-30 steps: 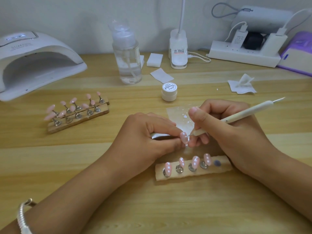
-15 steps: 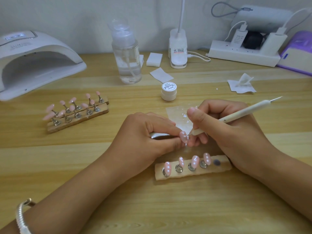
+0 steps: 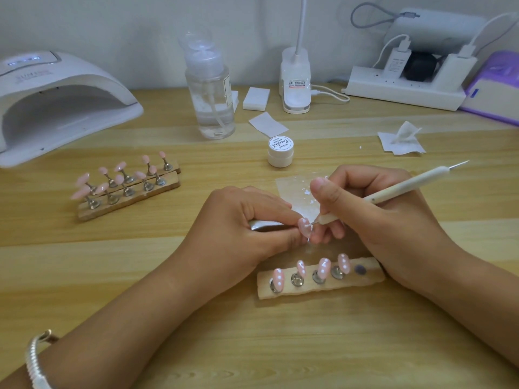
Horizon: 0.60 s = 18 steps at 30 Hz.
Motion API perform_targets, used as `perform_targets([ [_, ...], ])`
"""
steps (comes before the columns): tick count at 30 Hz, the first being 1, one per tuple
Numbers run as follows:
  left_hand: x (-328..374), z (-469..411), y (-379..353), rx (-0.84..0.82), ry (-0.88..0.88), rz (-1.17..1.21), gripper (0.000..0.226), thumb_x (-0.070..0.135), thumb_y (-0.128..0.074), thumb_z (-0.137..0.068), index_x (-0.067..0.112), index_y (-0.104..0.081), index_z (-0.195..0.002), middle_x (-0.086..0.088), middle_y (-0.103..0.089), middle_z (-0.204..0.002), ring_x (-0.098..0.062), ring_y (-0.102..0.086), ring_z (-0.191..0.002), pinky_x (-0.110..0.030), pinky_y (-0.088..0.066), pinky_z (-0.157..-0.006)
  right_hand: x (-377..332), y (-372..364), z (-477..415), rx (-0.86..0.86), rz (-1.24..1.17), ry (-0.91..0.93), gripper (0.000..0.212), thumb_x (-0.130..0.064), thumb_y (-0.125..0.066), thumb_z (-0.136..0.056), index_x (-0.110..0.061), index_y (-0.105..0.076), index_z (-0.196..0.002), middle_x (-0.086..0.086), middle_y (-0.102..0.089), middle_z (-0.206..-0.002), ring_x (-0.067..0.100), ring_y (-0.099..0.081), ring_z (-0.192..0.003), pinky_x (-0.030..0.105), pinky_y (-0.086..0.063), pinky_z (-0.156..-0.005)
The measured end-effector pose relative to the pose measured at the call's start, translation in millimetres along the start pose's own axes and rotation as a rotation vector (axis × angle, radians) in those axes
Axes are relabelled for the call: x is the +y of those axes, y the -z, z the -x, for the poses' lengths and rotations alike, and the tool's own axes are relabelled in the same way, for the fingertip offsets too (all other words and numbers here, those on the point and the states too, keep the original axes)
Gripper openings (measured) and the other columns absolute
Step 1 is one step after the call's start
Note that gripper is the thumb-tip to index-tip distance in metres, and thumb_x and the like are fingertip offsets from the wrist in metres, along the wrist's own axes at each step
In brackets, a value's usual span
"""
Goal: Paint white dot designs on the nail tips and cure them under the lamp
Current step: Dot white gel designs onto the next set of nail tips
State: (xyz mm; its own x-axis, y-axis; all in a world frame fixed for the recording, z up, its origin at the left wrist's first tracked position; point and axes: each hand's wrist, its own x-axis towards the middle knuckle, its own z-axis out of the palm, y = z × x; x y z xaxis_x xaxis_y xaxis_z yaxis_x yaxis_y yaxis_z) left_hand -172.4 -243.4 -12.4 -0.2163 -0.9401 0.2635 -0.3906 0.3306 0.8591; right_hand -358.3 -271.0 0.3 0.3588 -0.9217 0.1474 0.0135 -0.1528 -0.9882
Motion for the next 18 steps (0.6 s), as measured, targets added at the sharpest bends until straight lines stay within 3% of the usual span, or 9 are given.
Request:
perform_targets([
  [4,-1,0,0,-0.004,0.001,0.000,0.017,0.018,-0.082,-0.072,0.026,-0.081,-0.087,0.018,-0.075,-0.081,-0.008,-0.069,-0.093,-0.033,-0.052,-0.087,0,0,0,0.006,0.002,0.010,0.038,-0.029,-0.067,-0.085,0.000,-0.057,-0.062,0.018,-0.056,-0.052,0.015,-0.064,-0.049,0.016,-0.048,-0.052],
  [8,-1,0,-1,0.002,0.010,0.003,0.013,0.021,-0.080,-0.071,0.026,-0.081,-0.084,0.016,-0.076,-0.081,-0.011,-0.069,-0.095,-0.036,-0.052,-0.088,1,1,0,0.026,-0.024,0.021,0.037,-0.030,-0.067,-0.085,-0.005,-0.057,-0.060,0.008,-0.052,-0.048,0.017,-0.065,-0.049,0.017,-0.048,-0.051],
  [13,-1,1,0,0.012,0.021,-0.001,0.012,0.019,-0.082,-0.074,0.024,-0.082,-0.085,0.015,-0.076,-0.081,-0.009,-0.069,-0.095,-0.034,-0.053,-0.088,3,3,1,0.085,-0.045,0.108,0.038,-0.026,-0.069,-0.087,-0.006,-0.053,-0.059,0.021,-0.049,-0.049,0.019,-0.059,-0.044,0.022,-0.046,-0.049],
  [18,-1,1,0,0.018,0.037,-0.020,0.017,0.009,-0.085,-0.075,0.023,-0.082,-0.084,0.018,-0.076,-0.081,-0.006,-0.069,-0.096,-0.032,-0.053,-0.088,-2,12,-5,0.180,-0.061,0.224,0.034,-0.031,-0.071,-0.086,-0.020,-0.056,-0.057,-0.007,-0.048,-0.045,0.016,-0.049,-0.042,0.023,-0.042,-0.049],
])
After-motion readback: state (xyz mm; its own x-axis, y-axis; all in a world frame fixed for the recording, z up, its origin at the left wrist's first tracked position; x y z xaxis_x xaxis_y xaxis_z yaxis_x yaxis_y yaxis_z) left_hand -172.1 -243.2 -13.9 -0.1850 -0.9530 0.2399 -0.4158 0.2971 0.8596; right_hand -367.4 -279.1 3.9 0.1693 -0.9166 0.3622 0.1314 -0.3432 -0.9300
